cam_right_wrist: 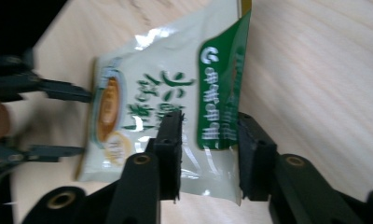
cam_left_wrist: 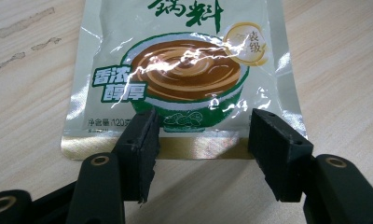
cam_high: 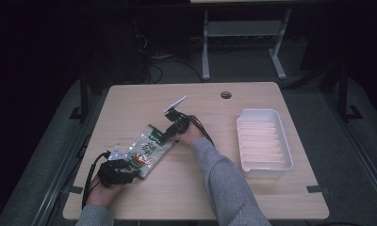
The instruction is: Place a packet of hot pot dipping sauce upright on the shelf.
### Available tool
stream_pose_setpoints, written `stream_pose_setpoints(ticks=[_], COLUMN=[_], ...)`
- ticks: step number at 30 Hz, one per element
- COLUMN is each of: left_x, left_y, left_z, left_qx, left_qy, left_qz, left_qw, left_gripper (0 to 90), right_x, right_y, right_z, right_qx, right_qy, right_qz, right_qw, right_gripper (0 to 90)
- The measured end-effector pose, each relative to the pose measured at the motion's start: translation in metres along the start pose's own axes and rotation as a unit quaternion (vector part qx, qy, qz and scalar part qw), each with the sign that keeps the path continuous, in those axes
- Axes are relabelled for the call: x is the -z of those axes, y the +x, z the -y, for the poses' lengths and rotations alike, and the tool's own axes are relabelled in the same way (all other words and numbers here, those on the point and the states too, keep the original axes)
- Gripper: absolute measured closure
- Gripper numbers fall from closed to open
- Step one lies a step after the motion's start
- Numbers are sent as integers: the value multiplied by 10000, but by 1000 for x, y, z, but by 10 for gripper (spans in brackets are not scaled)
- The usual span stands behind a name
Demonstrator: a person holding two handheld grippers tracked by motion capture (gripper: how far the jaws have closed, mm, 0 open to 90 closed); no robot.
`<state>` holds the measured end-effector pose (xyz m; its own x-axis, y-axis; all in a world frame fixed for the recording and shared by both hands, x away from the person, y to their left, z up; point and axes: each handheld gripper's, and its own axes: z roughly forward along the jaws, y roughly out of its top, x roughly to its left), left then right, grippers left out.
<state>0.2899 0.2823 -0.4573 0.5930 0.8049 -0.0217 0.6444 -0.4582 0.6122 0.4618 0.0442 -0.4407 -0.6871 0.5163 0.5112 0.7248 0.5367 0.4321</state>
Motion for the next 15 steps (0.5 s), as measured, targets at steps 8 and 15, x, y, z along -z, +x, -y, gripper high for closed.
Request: stream_pose_setpoints(ticks=[8, 15], left_x=[0, 0], left_y=[0, 1], left_z=[0, 0], left_qx=[3, -3], left_qy=[-3, -5], left_qz=[-9, -2], left_qw=[10000, 10000], left_gripper=[426, 426], right_x=[-2, -9], right_y=[3, 1], right_z=[0, 1], right_qx=[49, -44], right_qy=[122, 245], right_qz=[-12, 302], right_qw=[9999, 9992], right_gripper=[718, 846])
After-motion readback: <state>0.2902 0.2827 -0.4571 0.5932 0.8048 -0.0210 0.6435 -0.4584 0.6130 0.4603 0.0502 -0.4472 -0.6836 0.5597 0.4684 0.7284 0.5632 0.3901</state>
